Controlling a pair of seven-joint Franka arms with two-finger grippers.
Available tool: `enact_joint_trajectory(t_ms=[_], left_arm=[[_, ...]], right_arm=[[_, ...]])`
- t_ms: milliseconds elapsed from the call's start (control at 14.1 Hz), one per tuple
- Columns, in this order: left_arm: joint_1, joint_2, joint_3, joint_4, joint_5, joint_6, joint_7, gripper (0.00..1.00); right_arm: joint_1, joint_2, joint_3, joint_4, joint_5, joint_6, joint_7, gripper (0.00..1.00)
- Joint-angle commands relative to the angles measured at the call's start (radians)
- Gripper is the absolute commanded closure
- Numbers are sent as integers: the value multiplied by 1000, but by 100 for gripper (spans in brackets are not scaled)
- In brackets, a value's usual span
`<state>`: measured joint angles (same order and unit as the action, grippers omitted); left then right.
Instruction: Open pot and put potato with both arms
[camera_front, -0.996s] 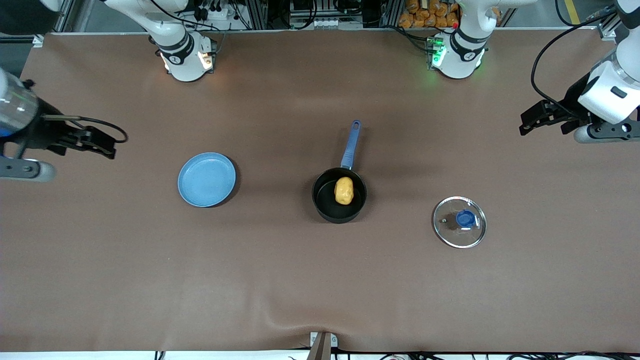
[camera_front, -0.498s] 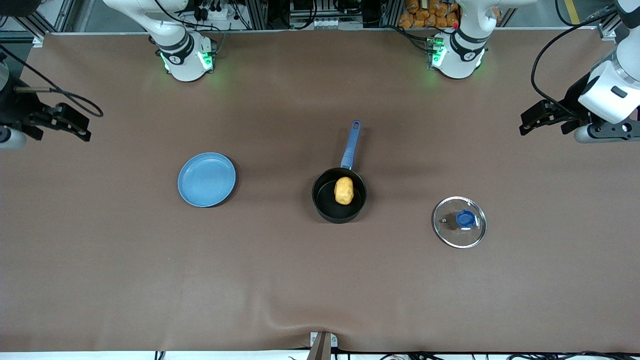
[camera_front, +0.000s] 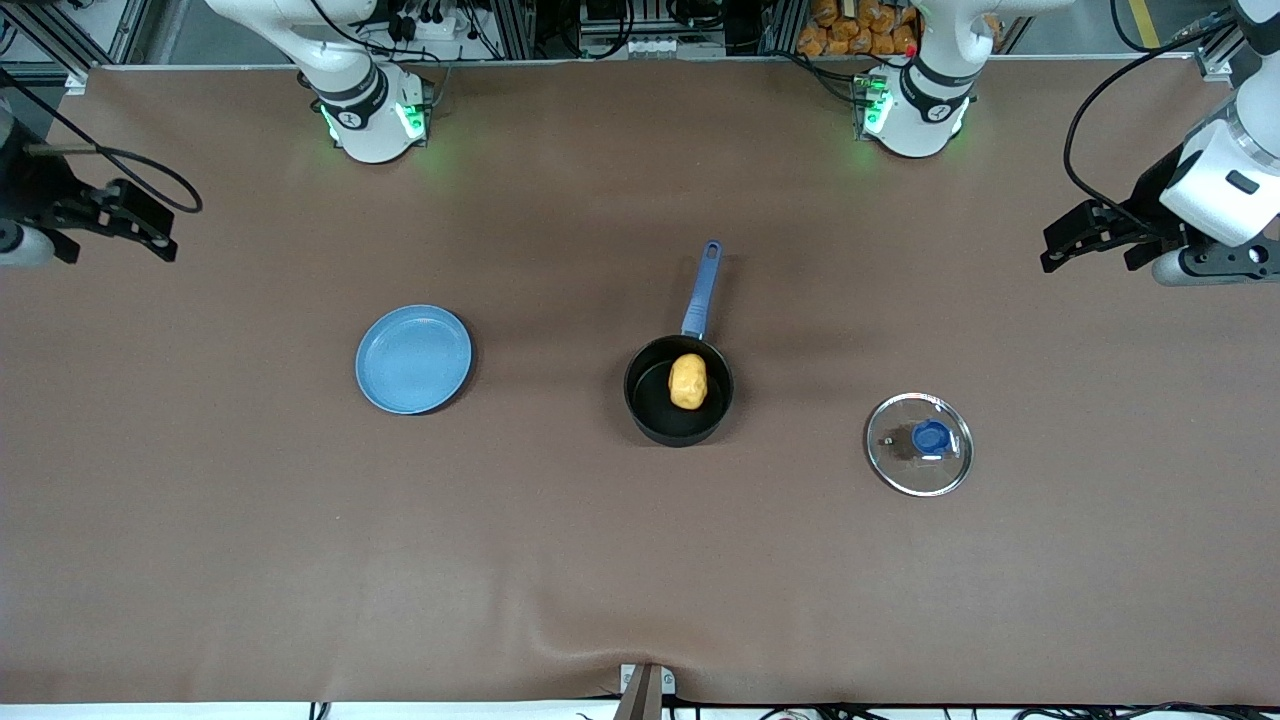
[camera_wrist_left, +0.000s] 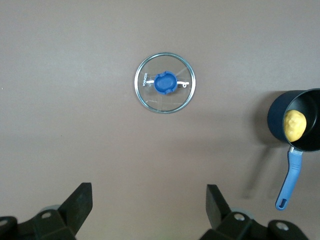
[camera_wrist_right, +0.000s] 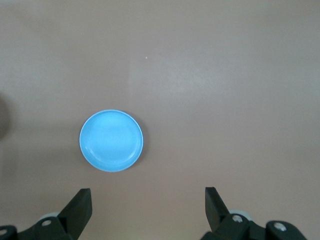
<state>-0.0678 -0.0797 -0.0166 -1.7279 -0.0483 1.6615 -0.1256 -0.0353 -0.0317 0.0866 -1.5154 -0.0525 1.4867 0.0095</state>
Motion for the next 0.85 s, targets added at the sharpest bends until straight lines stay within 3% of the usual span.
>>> enact_joint_trajectory(t_ms=[0,782], left_arm=[[3,0,1,39,-27,4,3,0],[5,-6,1,54,-25,14,0,0]], right_arm=[[18,15,-63,35,90,-48,-36,0],[40,7,-80,32,86,-40,-89,0]])
